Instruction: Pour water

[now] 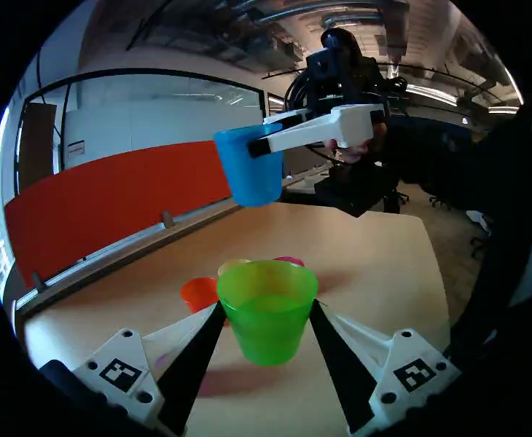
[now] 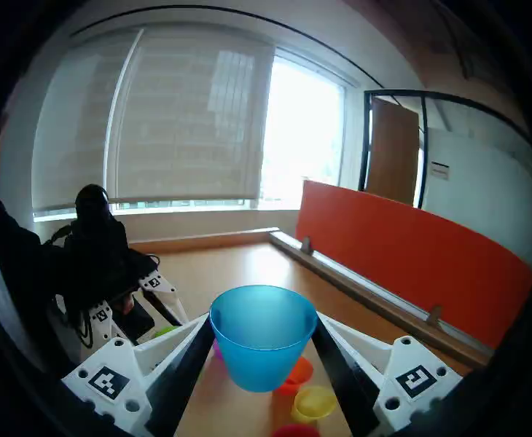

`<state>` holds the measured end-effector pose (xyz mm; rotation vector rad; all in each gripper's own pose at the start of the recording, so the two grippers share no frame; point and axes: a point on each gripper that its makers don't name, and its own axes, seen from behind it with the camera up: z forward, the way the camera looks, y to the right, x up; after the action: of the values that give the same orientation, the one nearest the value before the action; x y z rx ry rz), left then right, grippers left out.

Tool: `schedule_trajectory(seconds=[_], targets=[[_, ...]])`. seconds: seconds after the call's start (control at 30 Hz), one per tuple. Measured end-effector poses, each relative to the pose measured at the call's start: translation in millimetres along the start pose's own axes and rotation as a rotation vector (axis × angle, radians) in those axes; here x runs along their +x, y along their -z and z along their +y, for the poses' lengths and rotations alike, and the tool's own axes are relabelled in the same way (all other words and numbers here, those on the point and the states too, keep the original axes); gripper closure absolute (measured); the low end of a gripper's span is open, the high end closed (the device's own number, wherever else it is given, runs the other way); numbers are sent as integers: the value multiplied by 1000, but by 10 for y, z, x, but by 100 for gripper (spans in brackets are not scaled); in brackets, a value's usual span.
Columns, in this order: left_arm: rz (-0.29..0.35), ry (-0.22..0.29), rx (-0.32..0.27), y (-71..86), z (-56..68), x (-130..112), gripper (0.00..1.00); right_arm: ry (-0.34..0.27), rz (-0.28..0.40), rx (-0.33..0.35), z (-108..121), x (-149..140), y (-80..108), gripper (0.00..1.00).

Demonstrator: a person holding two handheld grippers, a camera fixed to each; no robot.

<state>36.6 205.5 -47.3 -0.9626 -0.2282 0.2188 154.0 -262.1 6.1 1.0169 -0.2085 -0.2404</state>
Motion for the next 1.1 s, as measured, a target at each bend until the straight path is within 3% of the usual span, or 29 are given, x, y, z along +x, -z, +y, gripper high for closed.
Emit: schedule_trajectory(seconds=[1.1], targets=[[-187,-23,-37,-90,9,-526,17,-40,-125,47,-120,-772,-101,8]])
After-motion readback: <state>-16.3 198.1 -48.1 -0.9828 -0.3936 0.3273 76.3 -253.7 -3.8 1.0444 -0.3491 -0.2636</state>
